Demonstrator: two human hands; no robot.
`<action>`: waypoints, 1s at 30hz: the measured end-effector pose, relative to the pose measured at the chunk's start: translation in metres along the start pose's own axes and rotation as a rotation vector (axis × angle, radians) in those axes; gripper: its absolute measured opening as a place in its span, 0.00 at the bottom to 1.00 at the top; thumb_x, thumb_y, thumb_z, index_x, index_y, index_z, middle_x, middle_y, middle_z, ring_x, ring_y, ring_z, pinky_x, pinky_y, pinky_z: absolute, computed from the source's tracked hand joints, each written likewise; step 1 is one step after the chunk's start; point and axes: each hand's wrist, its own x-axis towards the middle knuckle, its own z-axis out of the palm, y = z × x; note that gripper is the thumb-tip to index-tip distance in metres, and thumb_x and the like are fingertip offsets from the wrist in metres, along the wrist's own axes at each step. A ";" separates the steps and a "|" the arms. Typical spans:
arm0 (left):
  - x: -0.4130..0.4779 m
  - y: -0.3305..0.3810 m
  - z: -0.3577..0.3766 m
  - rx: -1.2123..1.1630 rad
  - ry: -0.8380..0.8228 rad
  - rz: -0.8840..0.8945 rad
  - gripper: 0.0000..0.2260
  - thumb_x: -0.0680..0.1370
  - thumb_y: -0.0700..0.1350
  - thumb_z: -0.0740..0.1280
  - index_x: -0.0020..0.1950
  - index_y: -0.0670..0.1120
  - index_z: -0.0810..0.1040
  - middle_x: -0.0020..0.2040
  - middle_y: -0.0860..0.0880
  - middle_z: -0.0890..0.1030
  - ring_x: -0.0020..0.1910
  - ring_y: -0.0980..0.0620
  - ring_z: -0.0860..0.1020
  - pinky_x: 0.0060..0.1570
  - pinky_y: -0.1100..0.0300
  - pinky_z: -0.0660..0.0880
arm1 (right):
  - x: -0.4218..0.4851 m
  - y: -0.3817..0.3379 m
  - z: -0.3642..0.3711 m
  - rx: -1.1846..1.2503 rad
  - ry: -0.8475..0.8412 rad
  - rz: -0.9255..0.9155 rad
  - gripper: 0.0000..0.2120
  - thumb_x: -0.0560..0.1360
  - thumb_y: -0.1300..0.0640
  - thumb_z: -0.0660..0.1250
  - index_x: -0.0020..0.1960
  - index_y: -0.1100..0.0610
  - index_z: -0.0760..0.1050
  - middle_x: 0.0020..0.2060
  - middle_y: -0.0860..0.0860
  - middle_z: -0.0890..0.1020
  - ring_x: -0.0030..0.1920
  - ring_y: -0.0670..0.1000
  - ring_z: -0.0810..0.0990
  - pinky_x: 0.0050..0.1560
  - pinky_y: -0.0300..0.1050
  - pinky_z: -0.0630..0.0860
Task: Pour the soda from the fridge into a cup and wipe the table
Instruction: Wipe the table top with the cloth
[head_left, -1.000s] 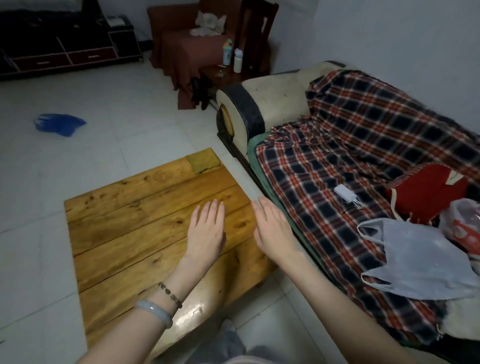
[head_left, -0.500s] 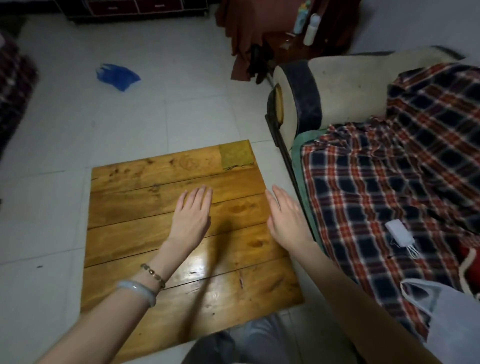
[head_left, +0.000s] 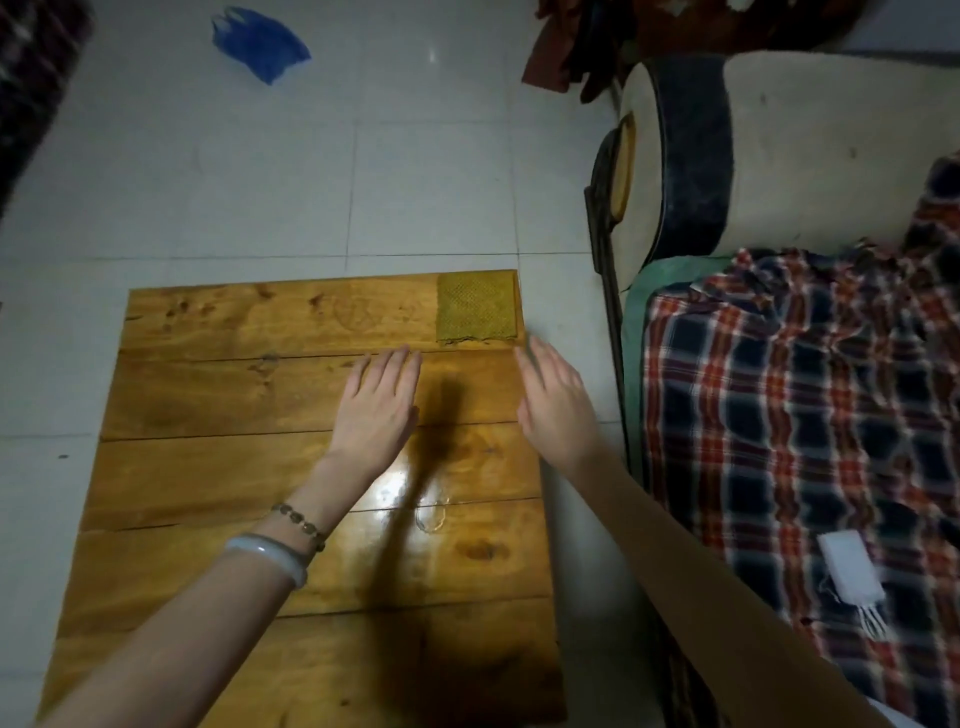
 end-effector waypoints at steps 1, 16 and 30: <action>0.010 0.002 0.009 0.001 -0.003 0.009 0.31 0.70 0.47 0.73 0.69 0.38 0.68 0.66 0.39 0.73 0.64 0.40 0.72 0.66 0.45 0.65 | 0.010 0.006 0.008 -0.001 -0.012 -0.009 0.29 0.74 0.64 0.63 0.73 0.62 0.60 0.72 0.59 0.64 0.72 0.58 0.61 0.72 0.52 0.58; 0.114 -0.012 0.135 -0.030 -0.065 -0.016 0.30 0.70 0.50 0.73 0.68 0.39 0.70 0.62 0.42 0.77 0.60 0.42 0.76 0.63 0.47 0.69 | 0.121 0.069 0.118 0.070 -0.126 -0.025 0.25 0.77 0.61 0.58 0.74 0.61 0.58 0.74 0.56 0.58 0.75 0.54 0.53 0.74 0.48 0.52; 0.168 -0.016 0.191 -0.116 0.089 0.070 0.15 0.72 0.47 0.70 0.56 0.42 0.79 0.51 0.45 0.81 0.53 0.43 0.78 0.62 0.47 0.67 | 0.168 0.105 0.181 -0.016 0.007 -0.151 0.18 0.67 0.64 0.74 0.55 0.68 0.78 0.54 0.64 0.81 0.54 0.63 0.80 0.54 0.59 0.76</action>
